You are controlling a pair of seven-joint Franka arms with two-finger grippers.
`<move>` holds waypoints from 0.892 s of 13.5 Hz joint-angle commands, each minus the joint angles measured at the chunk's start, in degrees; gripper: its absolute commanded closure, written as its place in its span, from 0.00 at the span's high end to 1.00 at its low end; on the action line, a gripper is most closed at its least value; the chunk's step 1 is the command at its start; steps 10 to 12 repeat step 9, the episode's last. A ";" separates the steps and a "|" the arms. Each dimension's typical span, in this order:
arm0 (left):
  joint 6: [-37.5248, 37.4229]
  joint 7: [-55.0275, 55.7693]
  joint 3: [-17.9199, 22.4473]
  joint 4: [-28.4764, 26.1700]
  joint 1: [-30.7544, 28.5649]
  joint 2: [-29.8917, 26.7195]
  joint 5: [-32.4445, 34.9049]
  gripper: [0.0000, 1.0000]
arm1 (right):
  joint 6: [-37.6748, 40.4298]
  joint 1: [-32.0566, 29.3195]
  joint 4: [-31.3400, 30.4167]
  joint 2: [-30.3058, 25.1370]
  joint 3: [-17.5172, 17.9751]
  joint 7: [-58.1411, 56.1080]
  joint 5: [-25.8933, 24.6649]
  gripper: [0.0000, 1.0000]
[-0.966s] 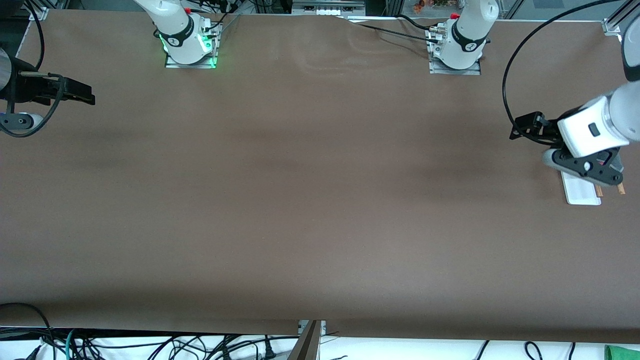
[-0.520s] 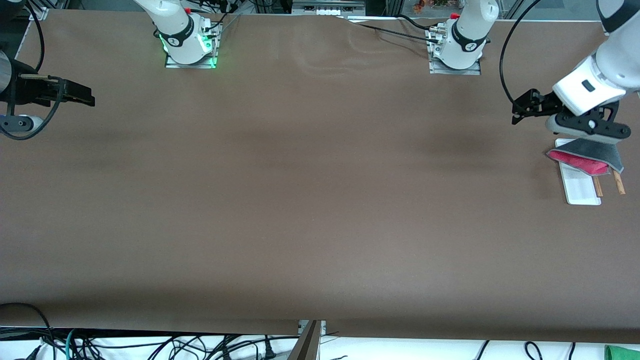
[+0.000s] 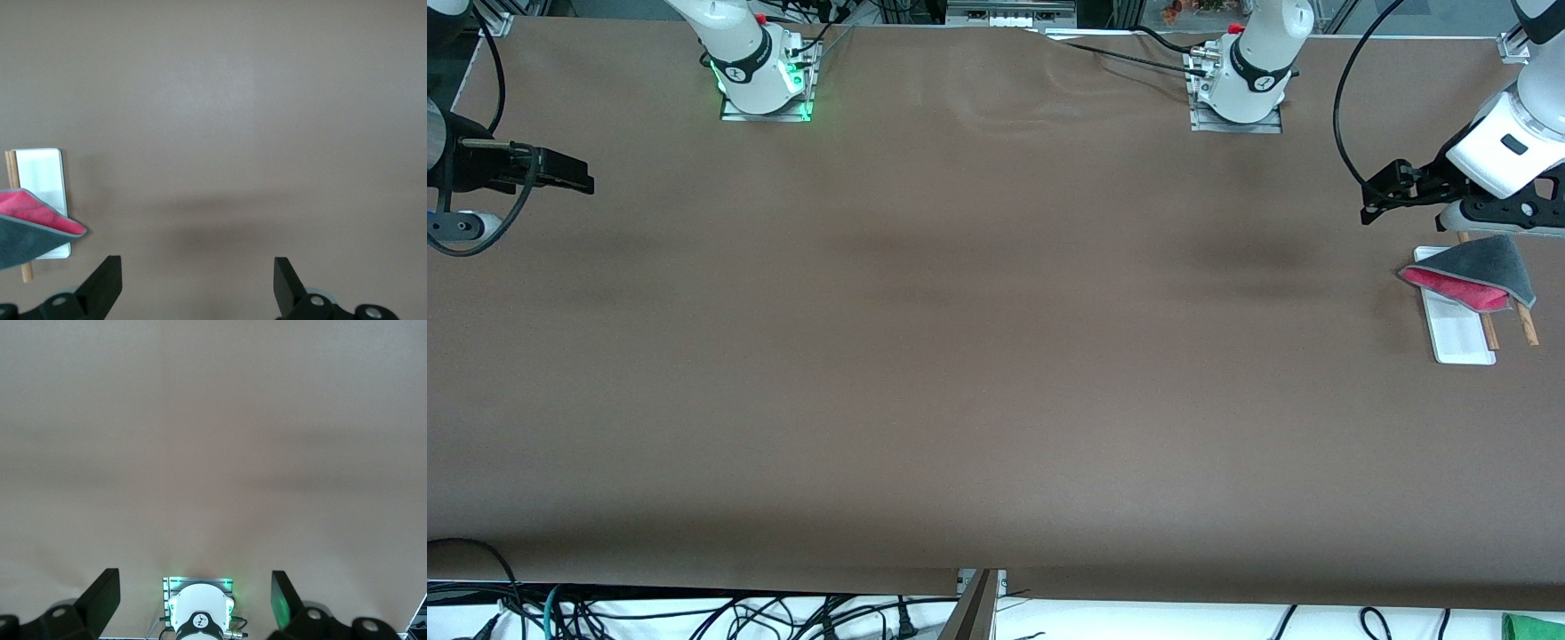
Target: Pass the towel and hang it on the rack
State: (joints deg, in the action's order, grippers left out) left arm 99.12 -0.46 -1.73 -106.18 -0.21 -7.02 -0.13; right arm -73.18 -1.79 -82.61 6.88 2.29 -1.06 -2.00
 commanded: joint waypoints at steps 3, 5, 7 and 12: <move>0.19 2.65 -0.21 1.94 0.74 1.75 1.09 1.00 | -0.30 0.21 -0.18 -0.38 -0.45 -0.79 0.95 1.00; -0.42 2.65 -0.21 2.63 0.74 2.10 1.18 1.00 | -0.30 0.21 -0.09 -0.38 -0.45 -0.87 0.95 1.00; -1.21 2.57 -0.21 3.61 0.83 2.98 1.44 1.00 | -0.30 0.21 -0.18 -0.38 -0.53 -0.79 0.95 1.00; -1.30 2.39 -0.20 3.61 0.74 2.98 1.62 1.00 | -0.30 0.21 -0.09 -0.38 -0.53 -0.87 0.95 1.00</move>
